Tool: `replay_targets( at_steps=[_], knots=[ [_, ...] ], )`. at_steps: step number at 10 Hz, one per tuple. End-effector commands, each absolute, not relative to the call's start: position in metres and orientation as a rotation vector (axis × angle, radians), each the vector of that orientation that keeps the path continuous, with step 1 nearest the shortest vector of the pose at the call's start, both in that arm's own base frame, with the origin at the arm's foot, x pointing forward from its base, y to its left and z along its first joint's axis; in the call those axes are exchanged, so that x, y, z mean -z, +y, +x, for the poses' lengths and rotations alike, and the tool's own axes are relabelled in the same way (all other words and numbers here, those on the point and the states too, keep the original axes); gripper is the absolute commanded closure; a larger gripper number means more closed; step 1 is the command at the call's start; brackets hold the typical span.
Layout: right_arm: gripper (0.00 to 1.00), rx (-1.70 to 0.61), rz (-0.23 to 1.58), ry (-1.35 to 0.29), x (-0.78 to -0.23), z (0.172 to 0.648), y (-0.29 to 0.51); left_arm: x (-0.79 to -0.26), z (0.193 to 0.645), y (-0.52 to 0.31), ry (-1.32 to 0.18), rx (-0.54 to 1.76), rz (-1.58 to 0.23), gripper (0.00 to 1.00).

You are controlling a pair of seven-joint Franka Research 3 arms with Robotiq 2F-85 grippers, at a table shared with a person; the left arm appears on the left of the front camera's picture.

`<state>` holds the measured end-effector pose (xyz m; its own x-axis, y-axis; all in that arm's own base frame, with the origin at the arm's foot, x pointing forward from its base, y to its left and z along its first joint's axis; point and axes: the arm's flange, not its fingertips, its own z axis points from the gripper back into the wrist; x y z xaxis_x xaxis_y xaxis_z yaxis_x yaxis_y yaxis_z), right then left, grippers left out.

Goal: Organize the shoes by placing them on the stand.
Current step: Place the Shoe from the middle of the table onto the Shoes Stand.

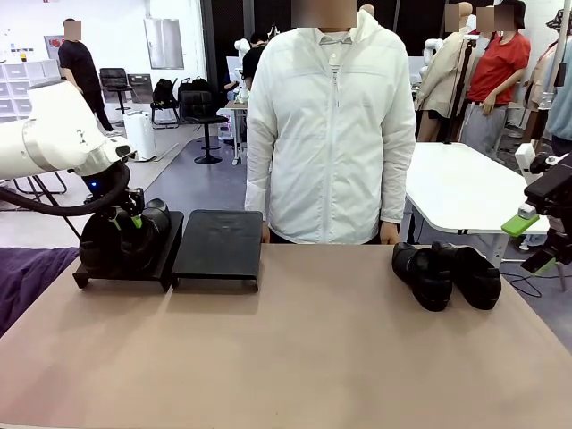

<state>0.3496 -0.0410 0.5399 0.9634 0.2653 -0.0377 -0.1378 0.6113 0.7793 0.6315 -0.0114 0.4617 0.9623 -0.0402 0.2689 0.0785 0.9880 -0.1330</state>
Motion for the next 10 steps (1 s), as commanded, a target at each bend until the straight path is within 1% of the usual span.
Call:
replay_targets(
  at_steps=[1, 3, 5, 6, 7, 8, 9, 10],
  knots=[
    [0.00, -0.253, 0.870, 0.157, -0.542, 0.350, -0.044, -0.469, 0.628, -0.011, -0.287, 0.086, -0.152, 0.00],
    [0.00, -0.253, 0.870, 0.157, -0.542, 0.350, -0.044, -0.481, 0.610, -0.018, -0.327, 0.124, -0.137, 0.00],
    [0.00, -0.253, 0.870, 0.157, -0.542, 0.350, -0.044, -0.506, 0.579, -0.028, -0.375, 0.152, -0.102, 0.00],
    [0.00, -0.253, 0.870, 0.157, -0.542, 0.350, -0.044, -0.528, 0.549, -0.033, -0.449, 0.170, -0.065, 0.00],
    [0.00, -0.253, 0.870, 0.157, -0.542, 0.350, -0.044, -0.550, 0.515, -0.038, -0.460, 0.204, -0.062, 0.00],
    [0.00, -0.253, 0.870, 0.157, -0.542, 0.350, -0.044, -0.567, 0.475, -0.042, -0.372, 0.307, -0.105, 0.00],
    [0.00, -0.253, 0.870, 0.157, -0.542, 0.350, -0.044, -0.573, 0.431, -0.041, -0.228, 0.435, -0.174, 0.00],
    [0.00, -0.253, 0.870, 0.157, -0.542, 0.350, -0.044, -0.570, 0.395, -0.034, -0.162, 0.367, -0.206, 0.00]
  ],
)
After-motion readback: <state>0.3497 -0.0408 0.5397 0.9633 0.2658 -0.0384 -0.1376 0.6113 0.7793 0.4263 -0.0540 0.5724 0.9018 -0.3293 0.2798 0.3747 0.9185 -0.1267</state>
